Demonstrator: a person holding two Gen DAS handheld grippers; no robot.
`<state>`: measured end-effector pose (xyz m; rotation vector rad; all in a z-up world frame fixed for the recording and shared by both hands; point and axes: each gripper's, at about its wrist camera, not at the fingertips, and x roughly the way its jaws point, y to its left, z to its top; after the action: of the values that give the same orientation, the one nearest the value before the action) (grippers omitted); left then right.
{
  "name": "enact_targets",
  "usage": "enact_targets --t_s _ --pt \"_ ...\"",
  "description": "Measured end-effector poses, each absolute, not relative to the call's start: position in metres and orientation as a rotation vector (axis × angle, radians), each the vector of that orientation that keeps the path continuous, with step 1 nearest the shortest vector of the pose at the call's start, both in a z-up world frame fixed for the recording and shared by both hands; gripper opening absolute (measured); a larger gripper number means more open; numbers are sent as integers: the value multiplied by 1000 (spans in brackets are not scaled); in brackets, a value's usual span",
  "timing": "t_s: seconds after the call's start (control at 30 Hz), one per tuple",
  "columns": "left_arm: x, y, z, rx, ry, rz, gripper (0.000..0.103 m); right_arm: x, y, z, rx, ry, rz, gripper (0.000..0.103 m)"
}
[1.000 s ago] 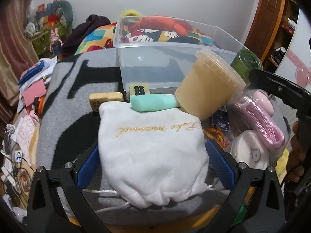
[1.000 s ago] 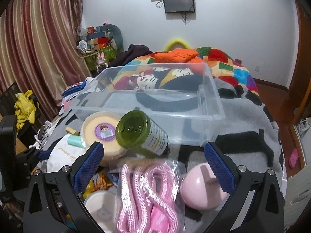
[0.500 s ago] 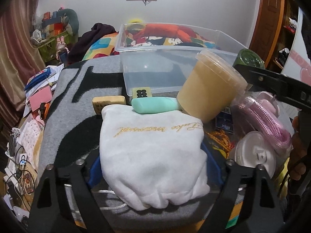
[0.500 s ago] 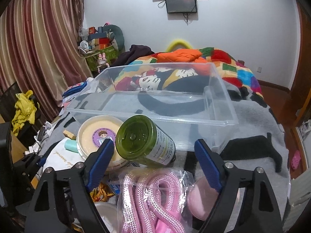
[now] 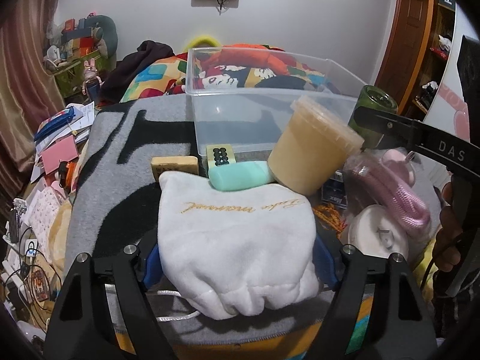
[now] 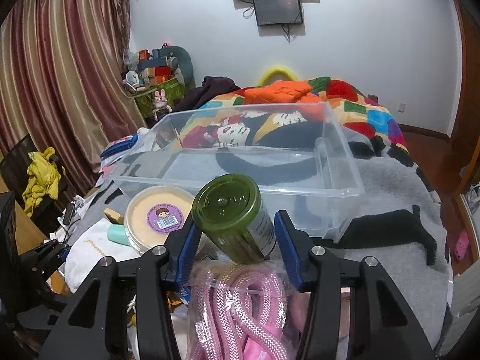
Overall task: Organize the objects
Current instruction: 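Reach the right gripper to the green glass bottle and close on it, then lift the green bottle with the right gripper and lower it into the clear box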
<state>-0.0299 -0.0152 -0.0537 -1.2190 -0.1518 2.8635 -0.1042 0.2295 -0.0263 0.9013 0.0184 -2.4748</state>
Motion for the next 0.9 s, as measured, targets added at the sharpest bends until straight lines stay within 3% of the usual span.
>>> enact_targets --t_s 0.9 --pt "-6 -14 -1 -1031 -186 2889 79 -72 251 -1 807 -33 -2494 43"
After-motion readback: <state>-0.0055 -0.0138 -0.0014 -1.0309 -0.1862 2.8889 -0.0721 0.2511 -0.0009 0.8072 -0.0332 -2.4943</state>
